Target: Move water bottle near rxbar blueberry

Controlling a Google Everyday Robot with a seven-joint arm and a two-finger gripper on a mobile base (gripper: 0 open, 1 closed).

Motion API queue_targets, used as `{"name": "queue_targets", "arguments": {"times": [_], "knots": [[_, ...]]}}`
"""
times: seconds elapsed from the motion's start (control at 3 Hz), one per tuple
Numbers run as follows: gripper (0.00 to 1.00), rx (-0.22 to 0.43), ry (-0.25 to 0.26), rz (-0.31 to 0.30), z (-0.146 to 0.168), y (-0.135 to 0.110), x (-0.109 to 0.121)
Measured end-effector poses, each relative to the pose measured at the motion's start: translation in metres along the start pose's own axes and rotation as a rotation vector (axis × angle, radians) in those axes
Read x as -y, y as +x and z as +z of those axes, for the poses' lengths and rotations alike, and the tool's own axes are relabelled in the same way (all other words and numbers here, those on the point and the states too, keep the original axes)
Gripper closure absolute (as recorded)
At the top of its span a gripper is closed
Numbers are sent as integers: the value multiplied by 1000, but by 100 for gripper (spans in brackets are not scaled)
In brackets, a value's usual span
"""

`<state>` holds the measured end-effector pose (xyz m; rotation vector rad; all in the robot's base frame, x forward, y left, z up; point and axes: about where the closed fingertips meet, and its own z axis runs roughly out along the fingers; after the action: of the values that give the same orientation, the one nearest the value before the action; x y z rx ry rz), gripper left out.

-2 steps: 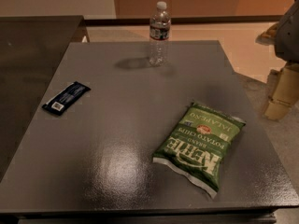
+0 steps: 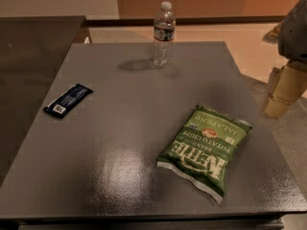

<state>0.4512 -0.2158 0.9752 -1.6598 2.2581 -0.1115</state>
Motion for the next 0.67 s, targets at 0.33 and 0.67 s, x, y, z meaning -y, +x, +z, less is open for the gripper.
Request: {"name": "queue_targets", "arguments": {"times": [0.33, 0.67], "knots": [[0, 7, 19, 67, 14, -6, 26], [0, 59, 32, 134, 32, -13, 60]]}}
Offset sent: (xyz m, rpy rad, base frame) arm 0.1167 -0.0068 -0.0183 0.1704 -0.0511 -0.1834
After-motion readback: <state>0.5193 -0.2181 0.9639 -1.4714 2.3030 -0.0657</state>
